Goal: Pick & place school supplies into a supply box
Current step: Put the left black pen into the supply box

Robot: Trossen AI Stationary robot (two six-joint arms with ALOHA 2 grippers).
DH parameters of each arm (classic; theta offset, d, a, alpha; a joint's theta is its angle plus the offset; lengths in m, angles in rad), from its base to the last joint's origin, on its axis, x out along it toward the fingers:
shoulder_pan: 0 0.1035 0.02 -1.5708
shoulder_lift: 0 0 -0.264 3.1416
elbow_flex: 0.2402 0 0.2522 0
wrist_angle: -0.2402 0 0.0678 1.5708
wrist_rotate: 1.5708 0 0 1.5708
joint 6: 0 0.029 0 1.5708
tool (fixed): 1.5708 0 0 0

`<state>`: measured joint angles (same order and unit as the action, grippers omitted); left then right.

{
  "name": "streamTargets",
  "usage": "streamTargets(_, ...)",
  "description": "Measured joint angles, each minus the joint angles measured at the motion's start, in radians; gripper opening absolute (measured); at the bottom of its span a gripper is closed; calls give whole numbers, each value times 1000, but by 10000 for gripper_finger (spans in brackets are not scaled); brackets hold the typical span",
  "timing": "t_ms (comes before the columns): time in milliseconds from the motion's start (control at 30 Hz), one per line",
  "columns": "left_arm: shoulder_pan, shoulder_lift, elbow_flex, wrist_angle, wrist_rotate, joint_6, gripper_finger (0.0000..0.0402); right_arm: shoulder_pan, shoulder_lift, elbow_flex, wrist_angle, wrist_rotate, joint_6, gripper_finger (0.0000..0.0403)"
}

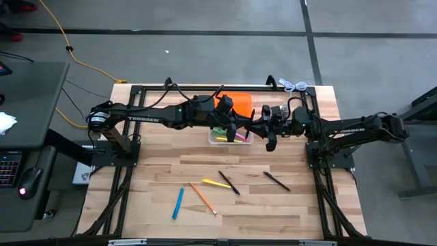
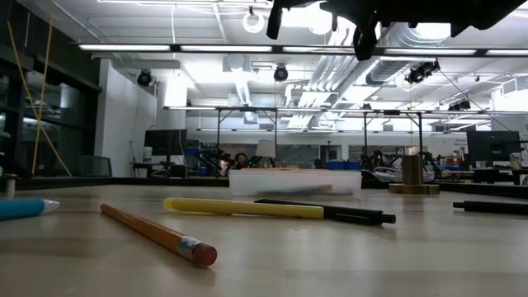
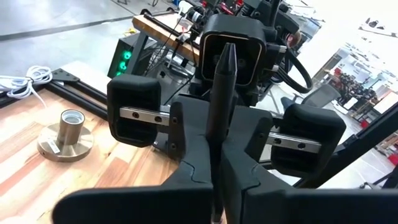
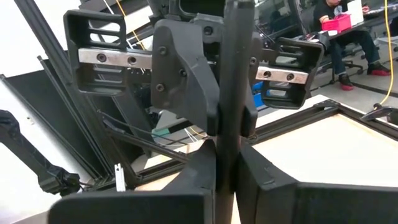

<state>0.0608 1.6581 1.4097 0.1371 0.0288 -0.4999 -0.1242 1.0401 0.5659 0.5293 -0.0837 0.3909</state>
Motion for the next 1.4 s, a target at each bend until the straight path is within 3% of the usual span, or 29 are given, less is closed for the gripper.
streamTargets(367, 6, 0, 0, -6, -16, 3, 63, 0, 0, 0, -1, 6, -7, 10)
streamTargets(833, 109, -17, 3, -41, 168, -6, 114, -17, 2, -2, -23, 31, -13, 10)
streamTargets(1033, 171, -67, 2, -177, 254, 9, 131, -60, 1, -2, -20, 15, -9, 10)
streamTargets(1200, 206, -114, 2, -361, 239, 53, 133, -93, 1, -2, -17, -5, -7, 10)
streamTargets(1400, 207, -170, 0, -571, 79, 107, 133, -119, 1, 9, -39, -37, -11, 10)
